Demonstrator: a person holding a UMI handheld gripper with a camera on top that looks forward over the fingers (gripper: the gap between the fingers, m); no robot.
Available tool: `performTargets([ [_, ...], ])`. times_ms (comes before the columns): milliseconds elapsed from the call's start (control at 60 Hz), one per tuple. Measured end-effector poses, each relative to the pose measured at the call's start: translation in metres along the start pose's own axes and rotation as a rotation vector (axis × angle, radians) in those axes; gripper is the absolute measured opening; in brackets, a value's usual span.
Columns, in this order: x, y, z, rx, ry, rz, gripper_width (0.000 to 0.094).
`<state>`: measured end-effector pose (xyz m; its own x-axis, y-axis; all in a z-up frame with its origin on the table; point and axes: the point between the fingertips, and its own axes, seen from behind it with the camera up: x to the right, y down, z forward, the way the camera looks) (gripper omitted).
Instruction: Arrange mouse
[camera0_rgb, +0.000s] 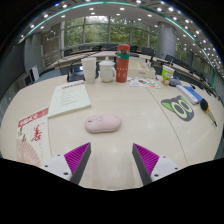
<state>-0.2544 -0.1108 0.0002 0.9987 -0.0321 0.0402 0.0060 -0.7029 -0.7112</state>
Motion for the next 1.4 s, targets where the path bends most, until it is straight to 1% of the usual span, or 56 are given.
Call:
performTargets([
  [183, -0.001, -0.020, 0.041, -0.011, 0.028, -0.014, 0.0850],
  [617, 0.018, -0.090, 0.110, 0.044, 0.071, 0.000, 0.0848],
  [683, 0.018, -0.099, 0.119, 0.055, 0.057, 0.003, 0.0811],
  [717, 0.018, -0.101, 0.122, 0.060, 0.043, 0.007, 0.0770],
  [833, 0.015, -0.107, 0.131, 0.080, -0.008, 0.005, 0.0562],
  [867, 0.015, -0.108, 0.131, 0.085, -0.016, -0.010, 0.0482],
  [900, 0.015, -0.108, 0.131, 0.088, -0.021, -0.019, 0.0482],
  [967, 0.014, -0.110, 0.131, 0.101, -0.034, -0.032, 0.0453],
  [1117, 0.010, -0.111, 0.130, 0.111, -0.057, -0.062, 0.0346],
  [1200, 0.008, -0.116, 0.120, 0.125, -0.082, -0.063, 0.0330],
  [1283, 0.005, -0.143, 0.093, 0.178, -0.130, -0.052, 0.0331],
  [1400, 0.036, -0.207, 0.030, 0.305, -0.176, -0.014, 0.0330],
])
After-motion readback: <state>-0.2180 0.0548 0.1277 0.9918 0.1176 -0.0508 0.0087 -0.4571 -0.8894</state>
